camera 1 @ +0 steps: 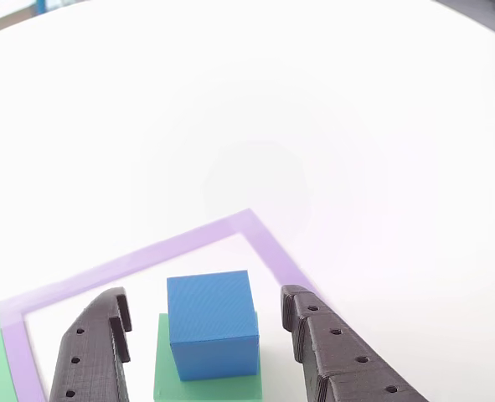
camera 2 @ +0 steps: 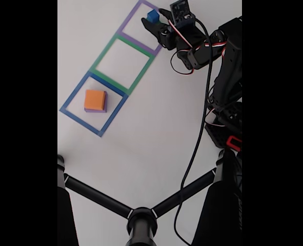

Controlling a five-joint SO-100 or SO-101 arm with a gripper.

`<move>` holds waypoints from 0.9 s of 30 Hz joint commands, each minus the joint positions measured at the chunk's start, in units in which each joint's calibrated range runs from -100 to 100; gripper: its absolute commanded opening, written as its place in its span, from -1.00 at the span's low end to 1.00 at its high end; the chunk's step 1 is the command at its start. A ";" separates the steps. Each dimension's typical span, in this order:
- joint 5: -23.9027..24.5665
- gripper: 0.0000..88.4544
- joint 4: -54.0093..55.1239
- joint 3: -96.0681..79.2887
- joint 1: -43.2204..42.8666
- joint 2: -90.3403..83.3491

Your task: Tower of hanoi

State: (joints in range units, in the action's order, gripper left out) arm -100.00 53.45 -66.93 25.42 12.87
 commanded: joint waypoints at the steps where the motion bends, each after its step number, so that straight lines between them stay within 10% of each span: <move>1: 0.00 -0.67 1.12 1.75 -0.59 -0.16; 27: 0.00 -0.89 -3.57 1.11 -1.83 -4.92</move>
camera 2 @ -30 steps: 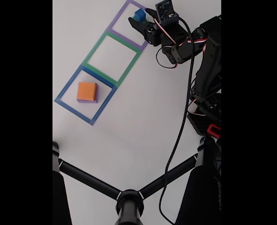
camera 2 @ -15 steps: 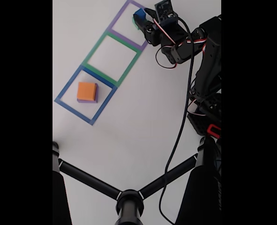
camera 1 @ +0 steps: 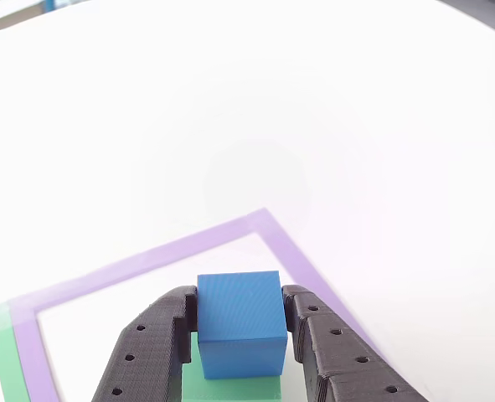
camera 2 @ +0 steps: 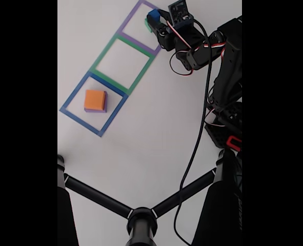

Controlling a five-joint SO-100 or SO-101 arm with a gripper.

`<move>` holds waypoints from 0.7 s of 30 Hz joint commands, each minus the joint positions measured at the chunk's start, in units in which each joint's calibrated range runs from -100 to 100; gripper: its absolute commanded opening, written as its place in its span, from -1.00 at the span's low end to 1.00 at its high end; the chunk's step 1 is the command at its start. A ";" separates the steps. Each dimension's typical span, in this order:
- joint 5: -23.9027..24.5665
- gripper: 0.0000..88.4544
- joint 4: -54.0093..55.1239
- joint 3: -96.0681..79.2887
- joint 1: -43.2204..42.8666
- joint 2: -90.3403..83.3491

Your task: Tower of hanoi

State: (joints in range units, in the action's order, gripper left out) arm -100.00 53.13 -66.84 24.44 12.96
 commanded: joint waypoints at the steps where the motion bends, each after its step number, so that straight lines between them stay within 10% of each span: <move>1: 0.00 -0.89 -4.95 0.75 -1.14 -6.70; 10: 0.00 -0.90 -36.94 2.57 -3.82 -33.02; 21: 0.00 -0.91 -102.68 26.93 -8.81 -60.40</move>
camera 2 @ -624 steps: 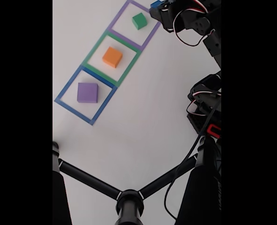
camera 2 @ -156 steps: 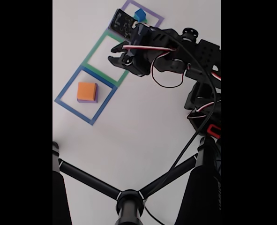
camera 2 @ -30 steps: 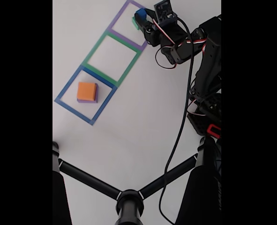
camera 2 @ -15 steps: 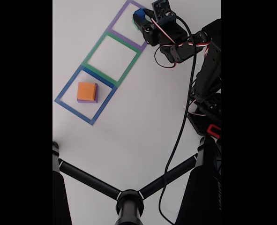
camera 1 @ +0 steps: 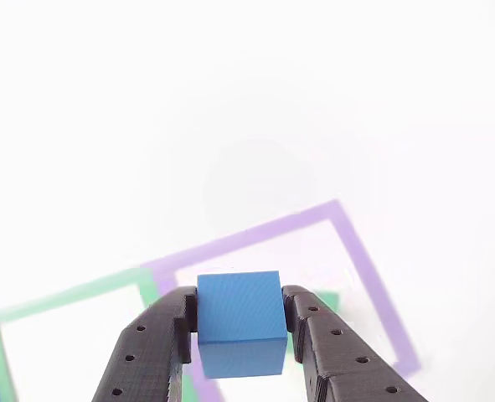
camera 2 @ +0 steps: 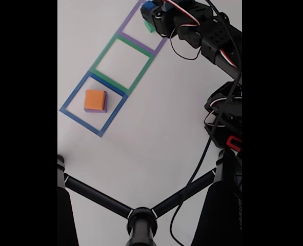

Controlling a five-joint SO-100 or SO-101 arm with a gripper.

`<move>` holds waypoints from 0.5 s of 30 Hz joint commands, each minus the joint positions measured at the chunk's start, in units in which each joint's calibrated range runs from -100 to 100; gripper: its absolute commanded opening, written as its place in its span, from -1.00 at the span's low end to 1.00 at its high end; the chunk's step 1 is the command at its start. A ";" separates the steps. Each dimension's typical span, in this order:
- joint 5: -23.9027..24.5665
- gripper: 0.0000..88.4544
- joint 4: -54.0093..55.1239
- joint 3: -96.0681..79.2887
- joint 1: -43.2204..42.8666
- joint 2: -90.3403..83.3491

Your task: Tower of hanoi

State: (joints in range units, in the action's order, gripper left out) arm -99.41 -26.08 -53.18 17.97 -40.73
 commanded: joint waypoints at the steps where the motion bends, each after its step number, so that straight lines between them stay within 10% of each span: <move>1: -0.59 -0.91 -28.49 16.99 -3.20 -6.94; 15: -0.59 -0.91 -53.03 39.27 -15.29 -6.06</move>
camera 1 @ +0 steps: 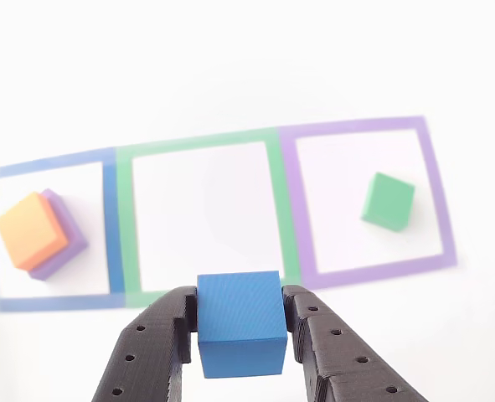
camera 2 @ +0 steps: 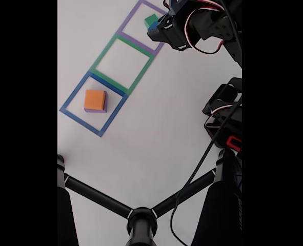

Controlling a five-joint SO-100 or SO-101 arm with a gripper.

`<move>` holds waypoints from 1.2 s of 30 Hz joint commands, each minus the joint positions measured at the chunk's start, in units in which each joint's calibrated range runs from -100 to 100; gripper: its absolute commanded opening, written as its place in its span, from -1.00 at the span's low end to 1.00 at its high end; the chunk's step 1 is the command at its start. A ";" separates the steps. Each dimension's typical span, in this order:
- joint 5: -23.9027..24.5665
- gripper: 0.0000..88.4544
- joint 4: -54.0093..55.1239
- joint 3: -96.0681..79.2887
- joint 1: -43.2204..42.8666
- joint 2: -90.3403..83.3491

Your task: Tower of hanoi

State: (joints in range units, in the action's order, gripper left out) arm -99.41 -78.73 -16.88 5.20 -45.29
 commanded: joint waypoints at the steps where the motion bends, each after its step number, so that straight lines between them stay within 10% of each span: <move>1: -0.59 -0.92 -0.30 2.98 -2.99 -1.42; 12: -0.59 -0.92 10.07 -6.75 -5.10 -1.34; 36: -0.59 -0.92 101.97 -68.21 -3.38 12.71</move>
State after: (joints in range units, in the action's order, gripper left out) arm -99.41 6.66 -82.59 1.84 -38.79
